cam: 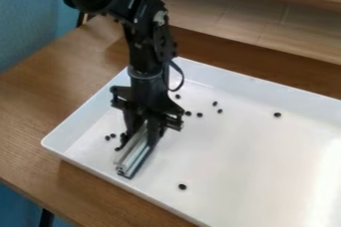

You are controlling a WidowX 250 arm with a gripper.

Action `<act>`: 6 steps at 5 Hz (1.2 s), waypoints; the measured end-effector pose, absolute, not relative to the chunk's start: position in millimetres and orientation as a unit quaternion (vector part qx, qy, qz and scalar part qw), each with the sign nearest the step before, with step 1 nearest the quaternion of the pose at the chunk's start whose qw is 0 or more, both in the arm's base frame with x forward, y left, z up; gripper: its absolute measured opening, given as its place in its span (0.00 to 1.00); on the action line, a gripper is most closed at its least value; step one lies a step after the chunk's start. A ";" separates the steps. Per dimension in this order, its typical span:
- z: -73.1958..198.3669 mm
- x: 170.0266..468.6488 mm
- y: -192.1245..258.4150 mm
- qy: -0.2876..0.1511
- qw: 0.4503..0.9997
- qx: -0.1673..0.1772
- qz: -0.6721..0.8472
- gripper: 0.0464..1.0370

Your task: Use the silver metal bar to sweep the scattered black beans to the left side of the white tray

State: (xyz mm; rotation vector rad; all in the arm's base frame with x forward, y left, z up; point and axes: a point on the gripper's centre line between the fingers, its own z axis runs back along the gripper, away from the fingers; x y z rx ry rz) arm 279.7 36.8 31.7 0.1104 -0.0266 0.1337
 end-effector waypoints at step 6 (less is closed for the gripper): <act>119.7 274.0 -44.0 0.028 0.996 -0.085 0.018 0.33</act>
